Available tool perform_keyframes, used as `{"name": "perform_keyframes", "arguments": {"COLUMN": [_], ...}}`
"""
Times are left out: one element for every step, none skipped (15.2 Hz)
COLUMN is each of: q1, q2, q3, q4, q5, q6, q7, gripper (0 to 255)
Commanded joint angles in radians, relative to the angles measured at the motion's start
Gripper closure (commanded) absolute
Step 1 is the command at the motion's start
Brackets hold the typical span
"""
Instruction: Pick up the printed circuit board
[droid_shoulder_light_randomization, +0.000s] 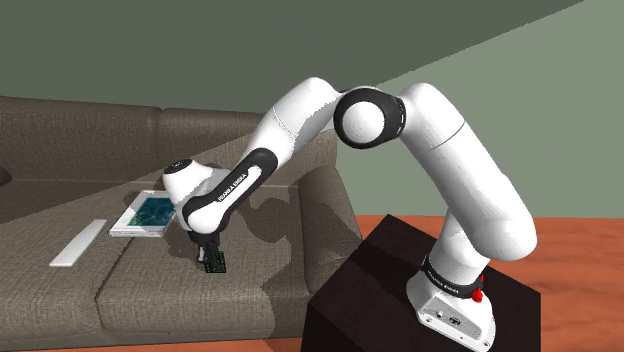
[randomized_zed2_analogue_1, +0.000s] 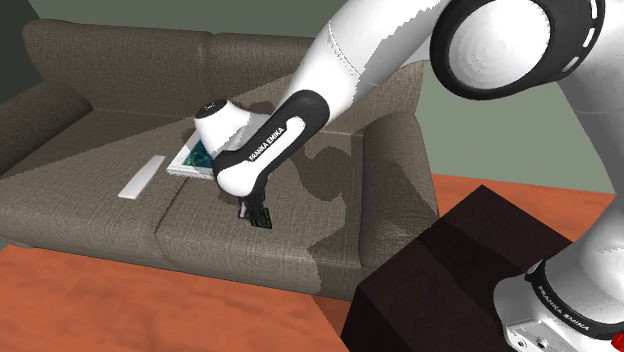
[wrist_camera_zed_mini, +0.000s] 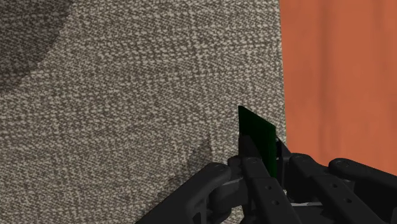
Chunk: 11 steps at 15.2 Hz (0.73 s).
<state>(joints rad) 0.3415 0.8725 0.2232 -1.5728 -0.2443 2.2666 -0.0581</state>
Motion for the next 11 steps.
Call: {"name": "perform_keyframes", "arguments": {"q1": [-0.005, -0.007, -0.008, -0.009, -0.011, -0.012, -0.014, -0.015, -0.016, -0.017, -0.017], "q2": [-0.023, -0.033, -0.044, -0.054, -0.064, -0.074, -0.084, -0.094, -0.104, -0.105, -0.105], "q3": [0.004, 0.006, 0.008, 0.009, 0.011, 0.013, 0.015, 0.017, 0.019, 0.019, 0.019], "q4": [-0.01, -0.014, -0.018, -0.021, -0.024, -0.026, -0.029, -0.031, -0.033, -0.034, -0.034], "q5": [0.004, 0.005, 0.007, 0.009, 0.011, 0.013, 0.015, 0.017, 0.019, 0.02, 0.02], "q6": [-0.012, -0.019, -0.026, -0.033, -0.04, -0.048, -0.055, -0.063, -0.07, -0.071, -0.072], "q7": [-0.004, -0.004, -0.005, -0.006, -0.007, -0.008, -0.009, -0.01, -0.011, -0.012, -0.012], "gripper": [255, 255, 255, 255, 255, 255, 255, 255, 255, 255, 255]}}
